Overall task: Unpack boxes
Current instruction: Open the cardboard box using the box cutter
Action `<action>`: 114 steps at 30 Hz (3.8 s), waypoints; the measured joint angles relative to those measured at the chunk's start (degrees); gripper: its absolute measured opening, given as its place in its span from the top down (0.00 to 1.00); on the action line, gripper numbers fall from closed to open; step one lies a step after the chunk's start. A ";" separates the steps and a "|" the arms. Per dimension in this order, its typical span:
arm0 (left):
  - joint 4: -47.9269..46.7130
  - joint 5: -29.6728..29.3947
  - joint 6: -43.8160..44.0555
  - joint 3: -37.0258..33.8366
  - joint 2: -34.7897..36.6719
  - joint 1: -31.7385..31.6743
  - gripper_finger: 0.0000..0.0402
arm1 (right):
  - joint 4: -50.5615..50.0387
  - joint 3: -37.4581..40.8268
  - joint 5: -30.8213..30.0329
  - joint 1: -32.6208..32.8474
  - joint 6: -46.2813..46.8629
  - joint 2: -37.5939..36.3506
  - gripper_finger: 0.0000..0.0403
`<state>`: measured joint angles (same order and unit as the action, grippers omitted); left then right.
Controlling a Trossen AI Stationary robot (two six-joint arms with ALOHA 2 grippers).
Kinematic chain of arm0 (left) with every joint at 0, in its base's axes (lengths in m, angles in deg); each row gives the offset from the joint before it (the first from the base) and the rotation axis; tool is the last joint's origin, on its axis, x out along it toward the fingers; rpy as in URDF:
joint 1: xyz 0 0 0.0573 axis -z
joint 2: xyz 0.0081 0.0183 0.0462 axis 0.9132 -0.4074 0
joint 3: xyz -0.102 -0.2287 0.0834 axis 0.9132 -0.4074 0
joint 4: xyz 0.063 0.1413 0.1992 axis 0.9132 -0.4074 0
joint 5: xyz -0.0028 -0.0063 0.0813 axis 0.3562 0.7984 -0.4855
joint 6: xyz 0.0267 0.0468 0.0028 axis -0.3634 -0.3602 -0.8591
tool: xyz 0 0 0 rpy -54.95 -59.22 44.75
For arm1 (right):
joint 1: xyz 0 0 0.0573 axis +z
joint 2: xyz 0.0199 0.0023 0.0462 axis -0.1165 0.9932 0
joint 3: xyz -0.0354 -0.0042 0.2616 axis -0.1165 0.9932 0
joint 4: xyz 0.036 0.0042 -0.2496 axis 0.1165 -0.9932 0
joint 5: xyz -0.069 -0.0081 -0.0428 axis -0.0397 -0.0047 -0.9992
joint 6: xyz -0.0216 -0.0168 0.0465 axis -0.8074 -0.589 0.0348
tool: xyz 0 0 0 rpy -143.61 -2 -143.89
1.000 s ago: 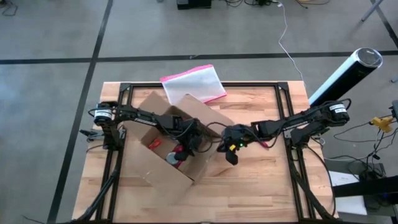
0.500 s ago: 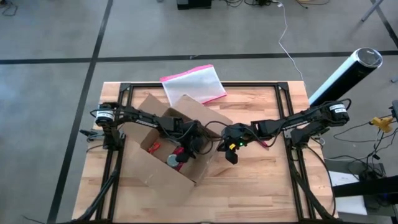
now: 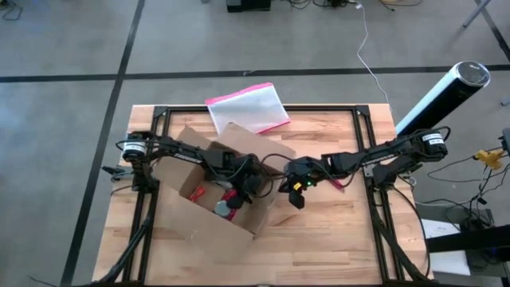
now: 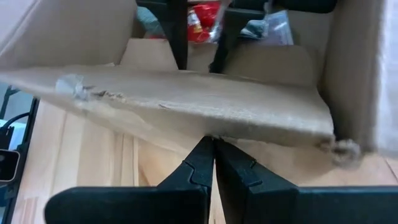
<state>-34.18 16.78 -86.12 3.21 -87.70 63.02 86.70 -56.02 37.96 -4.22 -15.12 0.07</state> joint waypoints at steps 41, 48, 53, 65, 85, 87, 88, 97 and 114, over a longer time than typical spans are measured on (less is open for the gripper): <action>-2.63 -5.82 -1.76 -2.73 3.41 -0.27 0.64 | 2.70 0.04 4.98 -1.13 0.11 7.73 1.00; 2.00 -5.92 -0.69 -3.71 3.24 -0.17 0.66 | 5.84 0.09 5.22 -1.13 0.15 8.35 1.00; 5.44 -5.98 0.45 -3.72 1.35 -0.11 0.68 | 6.57 -0.09 5.14 -1.13 0.56 9.55 1.00; 4.13 -5.66 1.22 -4.02 0.99 0.00 0.68 | 6.44 -1.28 5.01 -1.13 0.27 10.62 1.00; 10.00 -2.95 5.50 -6.86 1.73 0.16 0.70 | 6.23 -1.42 5.22 -1.39 0.52 10.62 1.00; 10.92 -2.55 6.78 -6.95 2.68 0.17 0.70 | 6.31 -1.42 5.22 -1.39 0.52 10.62 1.00; 11.33 -2.42 6.82 -6.95 3.37 0.23 0.70 | 6.32 -1.42 5.21 -1.39 0.54 10.62 1.00; 11.81 -2.28 7.69 -6.78 7.68 0.11 0.71 | 6.43 -1.42 5.14 -1.39 0.35 10.62 1.00; -10.11 -7.48 5.98 -6.64 16.89 -2.41 0.71 | 5.58 -3.35 6.45 -1.39 -0.67 1.19 1.00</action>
<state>-44.29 9.30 -80.14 -3.43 -70.80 60.61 92.28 -59.38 44.41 -5.61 -15.79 1.26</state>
